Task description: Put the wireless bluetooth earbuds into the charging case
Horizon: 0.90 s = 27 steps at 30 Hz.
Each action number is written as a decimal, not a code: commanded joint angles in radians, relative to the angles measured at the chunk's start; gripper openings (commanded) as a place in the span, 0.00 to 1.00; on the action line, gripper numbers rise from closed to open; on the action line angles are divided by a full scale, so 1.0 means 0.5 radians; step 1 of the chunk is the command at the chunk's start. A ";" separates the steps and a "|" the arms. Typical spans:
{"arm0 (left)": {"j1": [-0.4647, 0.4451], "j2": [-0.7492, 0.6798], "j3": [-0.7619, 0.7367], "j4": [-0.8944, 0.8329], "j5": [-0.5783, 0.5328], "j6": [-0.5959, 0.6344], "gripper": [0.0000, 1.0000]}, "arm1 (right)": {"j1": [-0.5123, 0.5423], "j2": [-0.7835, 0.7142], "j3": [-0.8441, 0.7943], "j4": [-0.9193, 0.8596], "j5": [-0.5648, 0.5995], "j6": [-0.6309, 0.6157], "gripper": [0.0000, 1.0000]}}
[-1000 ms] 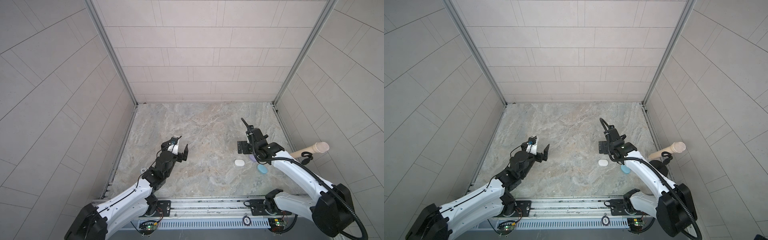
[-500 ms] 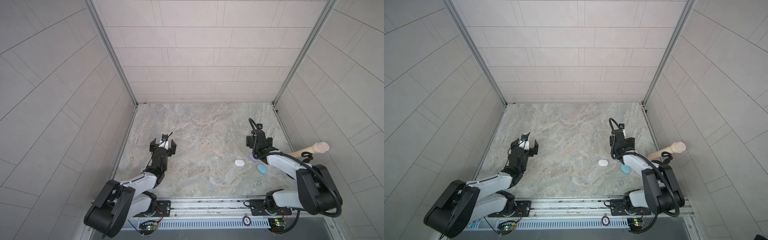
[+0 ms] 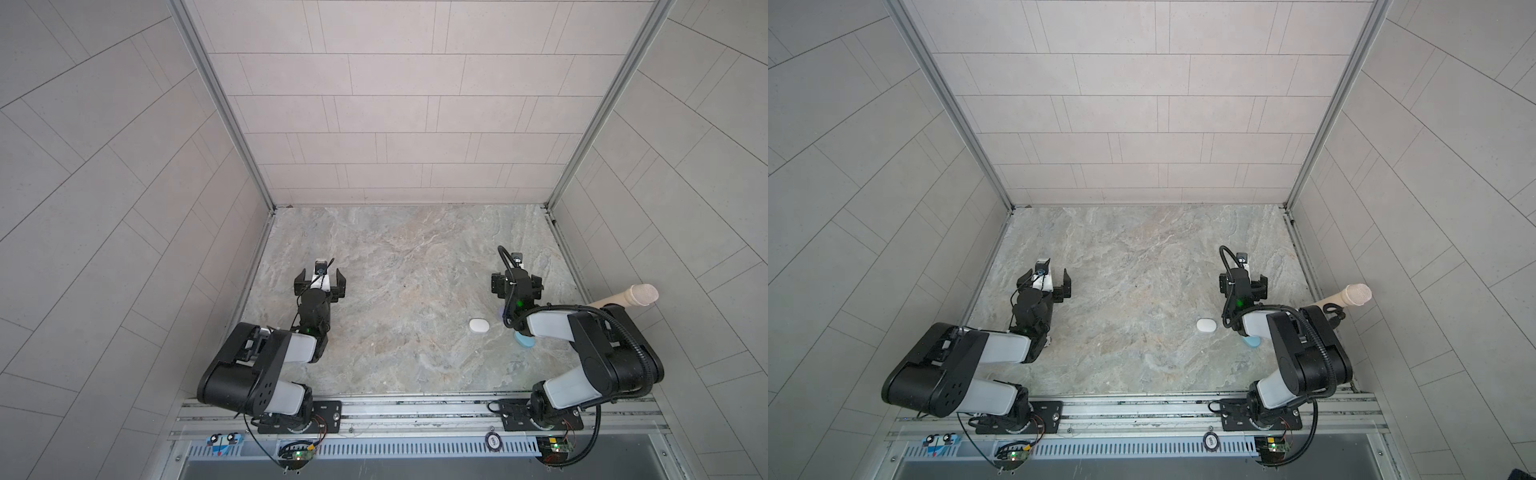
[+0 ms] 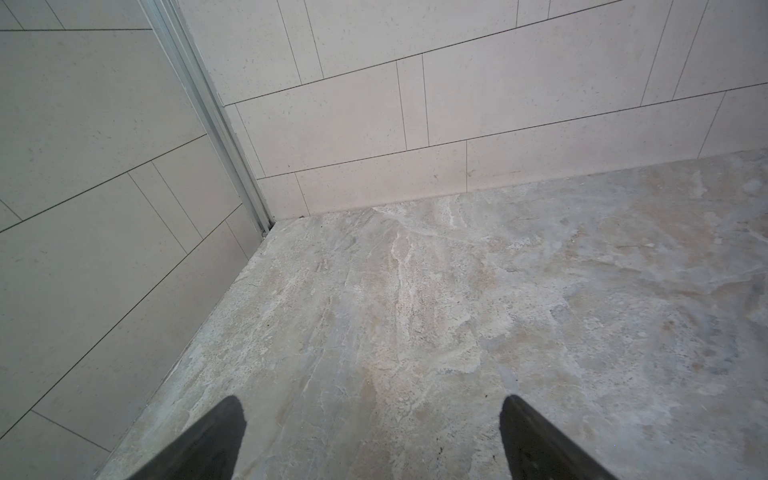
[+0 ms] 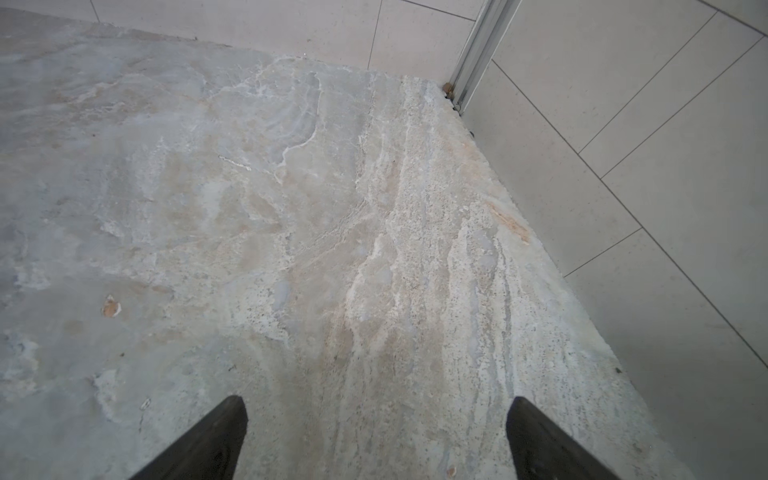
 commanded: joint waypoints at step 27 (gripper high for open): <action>0.203 0.047 0.309 -0.470 0.236 -0.210 1.00 | 0.000 0.007 0.008 0.198 -0.065 -0.067 1.00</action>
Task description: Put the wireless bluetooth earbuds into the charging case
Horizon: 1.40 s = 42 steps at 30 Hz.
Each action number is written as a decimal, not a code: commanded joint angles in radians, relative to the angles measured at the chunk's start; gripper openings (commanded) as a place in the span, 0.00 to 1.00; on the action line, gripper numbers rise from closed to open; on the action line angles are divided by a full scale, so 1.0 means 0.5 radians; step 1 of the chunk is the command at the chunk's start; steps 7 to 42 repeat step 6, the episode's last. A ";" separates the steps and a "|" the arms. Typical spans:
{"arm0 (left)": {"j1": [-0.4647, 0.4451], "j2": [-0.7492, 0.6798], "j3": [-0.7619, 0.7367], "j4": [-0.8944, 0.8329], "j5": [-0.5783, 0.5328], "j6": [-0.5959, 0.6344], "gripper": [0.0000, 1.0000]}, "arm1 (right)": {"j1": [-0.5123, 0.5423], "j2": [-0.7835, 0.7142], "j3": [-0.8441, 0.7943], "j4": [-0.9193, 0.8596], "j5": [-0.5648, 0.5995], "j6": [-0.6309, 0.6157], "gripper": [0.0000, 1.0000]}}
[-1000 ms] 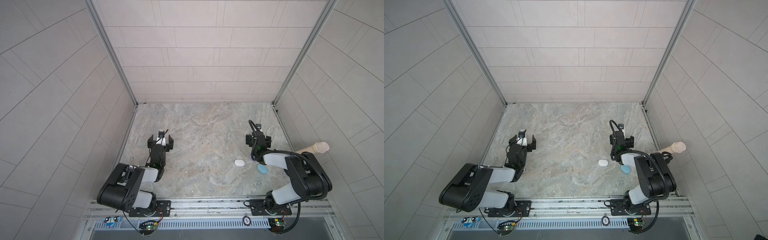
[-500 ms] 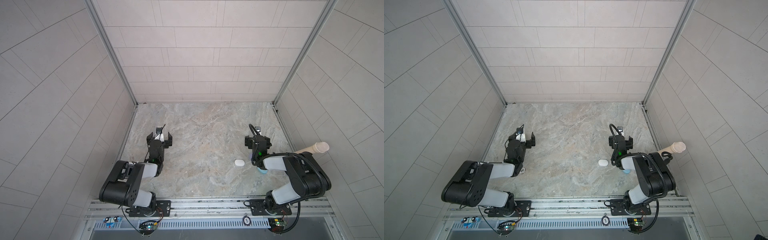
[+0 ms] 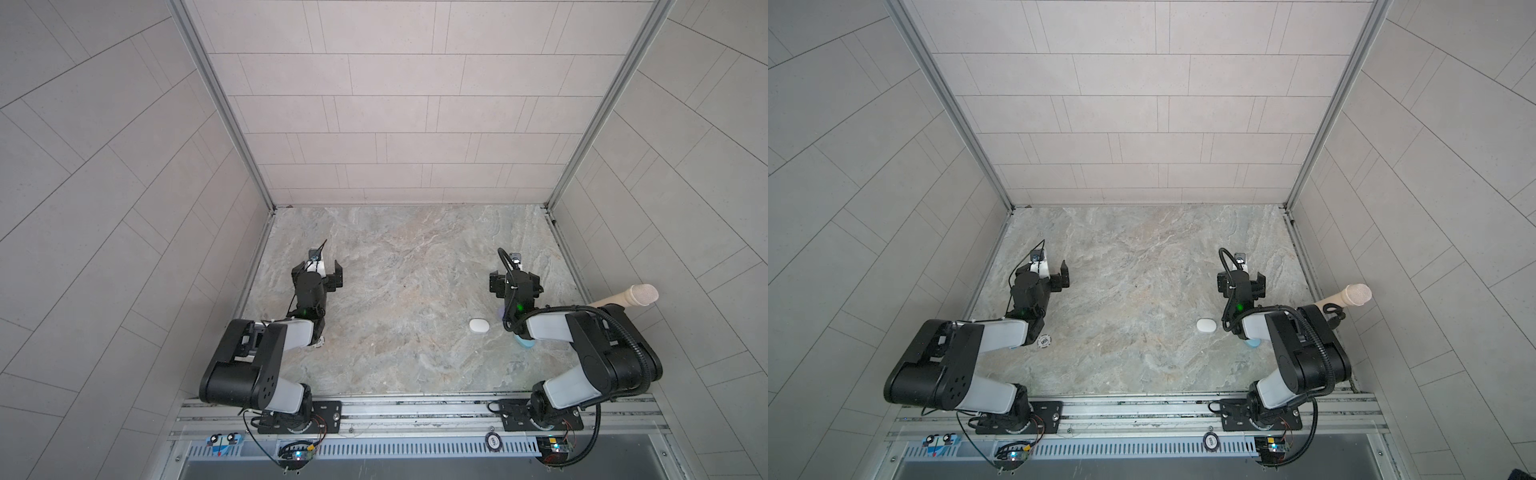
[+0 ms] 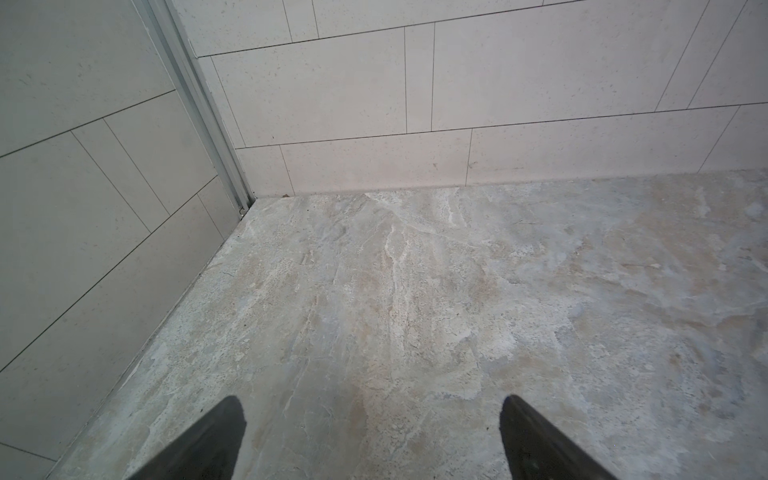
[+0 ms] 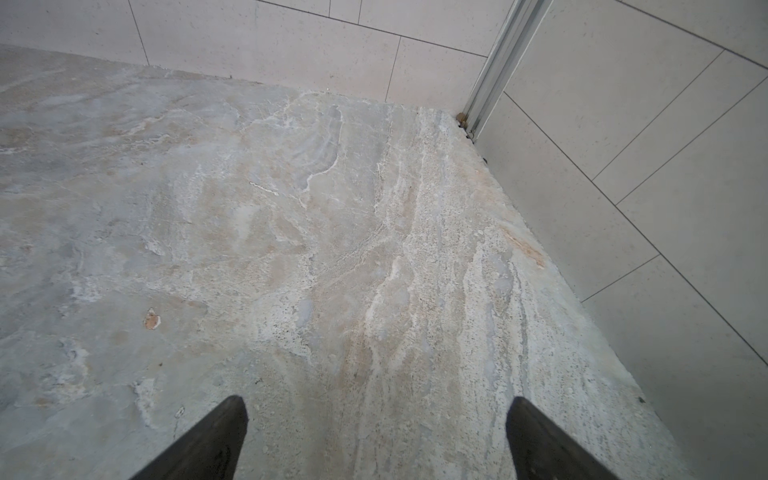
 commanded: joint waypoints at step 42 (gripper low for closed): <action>0.019 0.018 0.010 -0.014 0.023 -0.032 1.00 | -0.004 0.000 0.023 0.041 -0.001 -0.032 1.00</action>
